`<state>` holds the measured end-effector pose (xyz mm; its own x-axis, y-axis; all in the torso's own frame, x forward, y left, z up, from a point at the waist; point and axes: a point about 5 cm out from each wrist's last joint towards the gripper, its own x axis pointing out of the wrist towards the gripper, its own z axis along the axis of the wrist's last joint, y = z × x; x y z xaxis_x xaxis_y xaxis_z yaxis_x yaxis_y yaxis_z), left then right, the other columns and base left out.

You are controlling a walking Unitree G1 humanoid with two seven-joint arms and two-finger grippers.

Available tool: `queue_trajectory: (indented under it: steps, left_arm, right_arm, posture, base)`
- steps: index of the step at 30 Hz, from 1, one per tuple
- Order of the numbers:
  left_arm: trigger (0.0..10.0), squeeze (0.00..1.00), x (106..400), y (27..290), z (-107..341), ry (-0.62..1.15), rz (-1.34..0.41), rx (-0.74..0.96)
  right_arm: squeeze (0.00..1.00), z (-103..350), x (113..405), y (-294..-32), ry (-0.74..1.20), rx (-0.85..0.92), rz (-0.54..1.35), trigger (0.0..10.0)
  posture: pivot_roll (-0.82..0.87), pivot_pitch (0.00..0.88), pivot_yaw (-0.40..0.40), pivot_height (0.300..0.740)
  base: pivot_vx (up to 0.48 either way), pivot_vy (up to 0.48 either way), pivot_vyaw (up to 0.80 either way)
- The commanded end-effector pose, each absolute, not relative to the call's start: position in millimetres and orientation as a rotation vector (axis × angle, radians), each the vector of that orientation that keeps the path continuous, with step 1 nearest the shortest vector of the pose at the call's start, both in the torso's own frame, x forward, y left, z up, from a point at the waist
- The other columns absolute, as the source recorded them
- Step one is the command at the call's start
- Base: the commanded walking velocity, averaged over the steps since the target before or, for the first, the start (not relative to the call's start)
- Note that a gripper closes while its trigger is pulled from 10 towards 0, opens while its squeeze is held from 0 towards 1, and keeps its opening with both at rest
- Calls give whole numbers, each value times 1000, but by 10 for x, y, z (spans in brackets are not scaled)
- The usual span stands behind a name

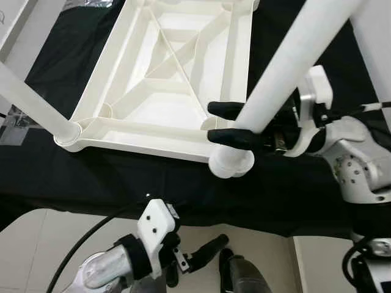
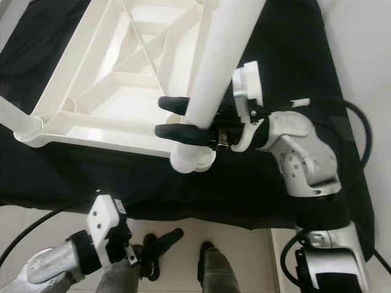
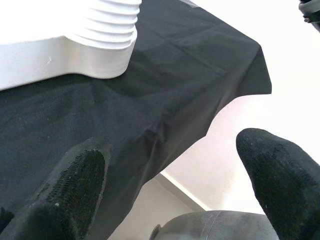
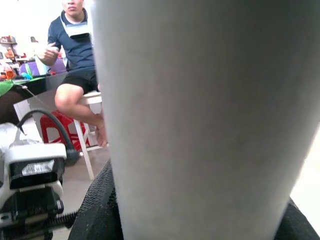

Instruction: Building children table

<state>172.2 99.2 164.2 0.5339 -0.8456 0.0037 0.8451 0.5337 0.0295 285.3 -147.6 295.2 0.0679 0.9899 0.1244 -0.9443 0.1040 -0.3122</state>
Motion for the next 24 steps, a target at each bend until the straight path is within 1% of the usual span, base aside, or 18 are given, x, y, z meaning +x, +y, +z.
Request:
queue_trajectory:
  steps: [1,5,10,16,18,24]
  left_arm:
    - [10000,0,1665,1019,1621,14,-1012,45]
    - [10000,0,1624,1064,1649,18,-1001,70]
    - [10000,0,1605,1060,1654,21,-995,75]
    - [10000,0,1560,1037,1628,38,-992,91]
    - [10000,0,1548,1037,1639,38,-988,93]
    - [10000,0,1513,1049,1661,41,-978,91]
  right_arm:
    - [0,2858,2844,-1493,-288,-176,1475,10000]
    - [0,2842,2869,-1544,-271,-187,1456,10000]
    - [0,2827,2918,-1561,-266,-194,1437,10000]
    - [0,2723,2991,-1434,-210,-201,1489,10000]
    - [0,2724,3044,-1435,-201,-203,1487,10000]
    - [0,2781,3086,-1490,-194,-194,1509,10000]
  posture:
    - [64,378,2,740]
    - [71,385,5,740]
    - [77,393,2,740]
    - [83,426,-12,740]
    - [86,435,-17,740]
    - [92,456,-26,740]
  base:
    - [0,0,0]
    - [0,0,0]
    - [0,0,0]
    - [0,0,0]
    - [0,0,0]
    - [0,0,0]
